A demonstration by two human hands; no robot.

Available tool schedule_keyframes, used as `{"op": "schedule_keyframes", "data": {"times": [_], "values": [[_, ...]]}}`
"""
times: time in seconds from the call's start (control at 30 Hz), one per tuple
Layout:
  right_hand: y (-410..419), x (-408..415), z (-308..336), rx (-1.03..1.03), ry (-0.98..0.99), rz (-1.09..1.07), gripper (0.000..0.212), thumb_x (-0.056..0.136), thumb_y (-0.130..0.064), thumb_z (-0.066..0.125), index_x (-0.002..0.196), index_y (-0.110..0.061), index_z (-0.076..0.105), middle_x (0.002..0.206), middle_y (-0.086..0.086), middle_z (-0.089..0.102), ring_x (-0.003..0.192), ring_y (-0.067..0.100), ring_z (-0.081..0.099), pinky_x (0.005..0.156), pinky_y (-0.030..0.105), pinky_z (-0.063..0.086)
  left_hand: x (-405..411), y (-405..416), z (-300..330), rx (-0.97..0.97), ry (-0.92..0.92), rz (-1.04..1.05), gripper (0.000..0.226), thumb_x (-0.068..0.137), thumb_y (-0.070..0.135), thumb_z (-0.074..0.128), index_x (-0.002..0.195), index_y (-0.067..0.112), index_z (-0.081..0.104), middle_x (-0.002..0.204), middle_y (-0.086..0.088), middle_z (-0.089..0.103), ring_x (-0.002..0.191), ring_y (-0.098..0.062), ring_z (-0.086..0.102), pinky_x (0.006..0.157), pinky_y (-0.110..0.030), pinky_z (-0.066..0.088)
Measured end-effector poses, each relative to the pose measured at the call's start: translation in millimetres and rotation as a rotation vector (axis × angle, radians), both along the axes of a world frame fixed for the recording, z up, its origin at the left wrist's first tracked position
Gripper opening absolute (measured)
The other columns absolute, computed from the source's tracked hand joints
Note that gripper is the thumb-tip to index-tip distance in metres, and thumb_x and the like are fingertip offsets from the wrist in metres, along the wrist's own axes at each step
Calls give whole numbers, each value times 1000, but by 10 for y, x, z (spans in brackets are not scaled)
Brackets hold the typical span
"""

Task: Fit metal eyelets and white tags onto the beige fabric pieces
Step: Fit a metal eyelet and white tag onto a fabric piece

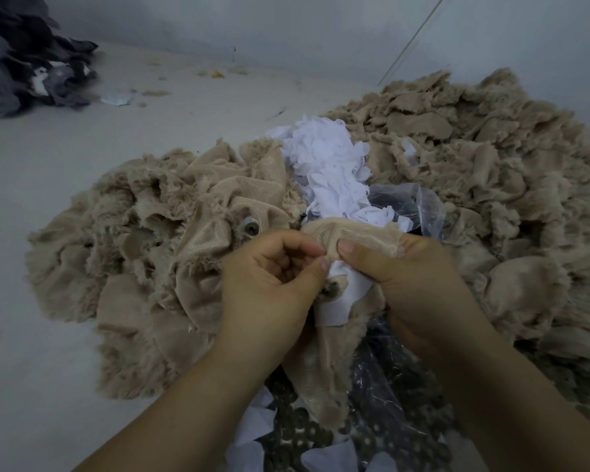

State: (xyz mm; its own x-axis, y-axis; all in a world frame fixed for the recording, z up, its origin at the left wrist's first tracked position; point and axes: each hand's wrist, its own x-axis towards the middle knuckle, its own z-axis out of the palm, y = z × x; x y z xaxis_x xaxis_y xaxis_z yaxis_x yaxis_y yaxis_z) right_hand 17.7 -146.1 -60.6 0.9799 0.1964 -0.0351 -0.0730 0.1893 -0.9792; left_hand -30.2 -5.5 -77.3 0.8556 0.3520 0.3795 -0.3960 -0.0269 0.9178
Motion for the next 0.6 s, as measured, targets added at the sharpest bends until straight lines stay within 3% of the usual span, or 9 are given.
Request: {"op": "schedule_keyframes", "data": {"times": [0.07, 0.2, 0.33, 0.47, 0.6], "values": [[7, -11, -6, 2, 3, -4, 29, 71, -14, 74, 98, -4, 74, 94, 14, 77, 87, 30, 75, 74, 36, 61, 1, -4, 7, 53, -15, 21, 21, 77, -2, 71, 76, 19, 72, 73, -4, 71, 66, -17, 67, 62, -23, 56], [22, -34, 7, 34, 67, 4, 25, 78, -10, 72, 101, 0, 73, 95, 20, 76, 89, 36, 74, 79, 46, 60, 5, -14, 18, 157, -47, 56, 28, 79, -8, 70, 79, 20, 73, 75, 3, 71, 72, -10, 68, 65, -24, 55], [9, -1, 73, 37, 153, -32, 21, 85, -7, 70, 103, 3, 71, 98, 22, 75, 91, 37, 73, 80, 46, 59, -15, -29, -11, 312, -111, 57, 16, 74, 10, 83, 84, 14, 71, 84, 1, 65, 78, -20, 64, 69, -29, 52], [31, 12, 82, 6, 222, -50, 23, 93, -12, 65, 111, 2, 69, 104, 22, 73, 100, 38, 70, 93, 54, 54, -6, -55, -2, 304, -95, 27, 14, 74, 16, 83, 77, 12, 69, 77, 2, 63, 73, -20, 61, 65, -30, 50], [50, -17, 107, 39, 271, -11, 25, 95, -12, 61, 114, 4, 67, 105, 22, 73, 98, 37, 71, 88, 49, 57, 17, -43, -17, 205, -90, 1, 13, 83, 12, 70, 72, 5, 69, 71, -5, 65, 69, -25, 62, 65, -44, 52]]}}
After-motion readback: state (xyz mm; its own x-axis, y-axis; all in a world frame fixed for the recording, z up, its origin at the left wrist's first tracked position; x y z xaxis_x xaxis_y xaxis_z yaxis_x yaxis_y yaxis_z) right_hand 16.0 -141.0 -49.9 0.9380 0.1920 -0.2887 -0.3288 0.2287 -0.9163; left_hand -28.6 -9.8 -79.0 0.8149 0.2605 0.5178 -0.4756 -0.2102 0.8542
